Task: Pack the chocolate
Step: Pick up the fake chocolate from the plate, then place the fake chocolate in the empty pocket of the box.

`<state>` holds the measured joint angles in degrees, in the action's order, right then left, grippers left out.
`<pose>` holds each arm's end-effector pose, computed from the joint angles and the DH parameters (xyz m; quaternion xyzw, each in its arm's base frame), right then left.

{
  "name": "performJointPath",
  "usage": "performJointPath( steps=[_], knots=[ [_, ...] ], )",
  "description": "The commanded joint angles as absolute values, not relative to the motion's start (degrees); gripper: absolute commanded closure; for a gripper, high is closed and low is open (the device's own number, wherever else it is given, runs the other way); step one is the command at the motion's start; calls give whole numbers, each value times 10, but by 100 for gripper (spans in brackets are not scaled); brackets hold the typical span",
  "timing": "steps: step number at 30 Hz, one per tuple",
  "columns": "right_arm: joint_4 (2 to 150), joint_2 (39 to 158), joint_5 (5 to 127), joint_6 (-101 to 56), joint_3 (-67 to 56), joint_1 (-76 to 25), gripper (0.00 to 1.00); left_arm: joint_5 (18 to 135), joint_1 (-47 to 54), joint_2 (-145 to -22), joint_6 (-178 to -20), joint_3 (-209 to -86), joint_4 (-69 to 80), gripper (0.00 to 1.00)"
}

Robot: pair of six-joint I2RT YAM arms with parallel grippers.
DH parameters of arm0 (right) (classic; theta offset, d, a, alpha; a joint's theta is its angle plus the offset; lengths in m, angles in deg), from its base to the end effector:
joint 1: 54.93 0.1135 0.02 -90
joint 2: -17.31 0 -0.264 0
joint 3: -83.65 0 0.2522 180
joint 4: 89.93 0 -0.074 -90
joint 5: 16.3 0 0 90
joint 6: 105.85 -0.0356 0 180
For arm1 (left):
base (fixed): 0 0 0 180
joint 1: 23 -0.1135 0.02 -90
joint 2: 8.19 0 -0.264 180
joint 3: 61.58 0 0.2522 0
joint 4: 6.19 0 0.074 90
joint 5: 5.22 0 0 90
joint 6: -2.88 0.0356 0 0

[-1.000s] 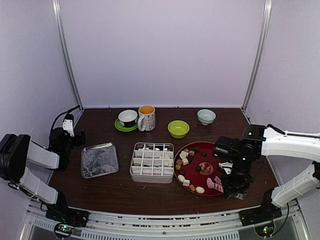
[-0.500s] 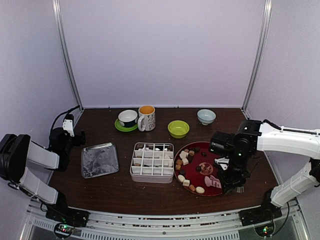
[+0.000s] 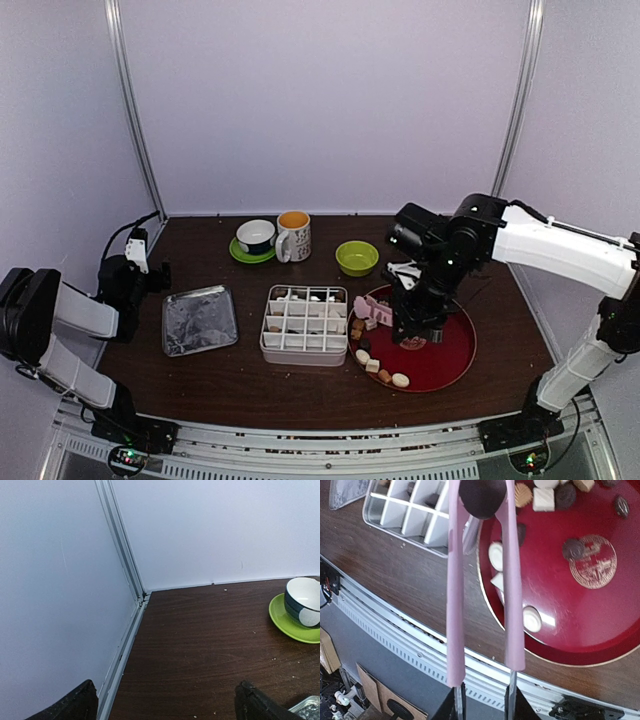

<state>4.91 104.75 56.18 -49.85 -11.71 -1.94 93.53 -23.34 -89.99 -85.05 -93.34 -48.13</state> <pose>0.1611 0.2315 0.3067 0.1787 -0.9660 -0.1854 0.0245 0.2524 0.0069 0.1661 -0.0386 0.7537 0.0713 0.6521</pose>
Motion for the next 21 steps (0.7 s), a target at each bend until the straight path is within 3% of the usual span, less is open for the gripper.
performJointPath(
  steps=[1, 8, 21],
  knots=[
    [101, 1098, 529, -470, -185, -20, 74, 930, -238, -898, -845, -938, -514, 2],
    [106, 1146, 465, -481, -221, -1, 75, 930, -238, -898, -845, -938, -515, 2],
    [13, 1115, 515, -523, -190, 27, 75, 931, -238, -898, -845, -938, -514, 2]
  ],
)
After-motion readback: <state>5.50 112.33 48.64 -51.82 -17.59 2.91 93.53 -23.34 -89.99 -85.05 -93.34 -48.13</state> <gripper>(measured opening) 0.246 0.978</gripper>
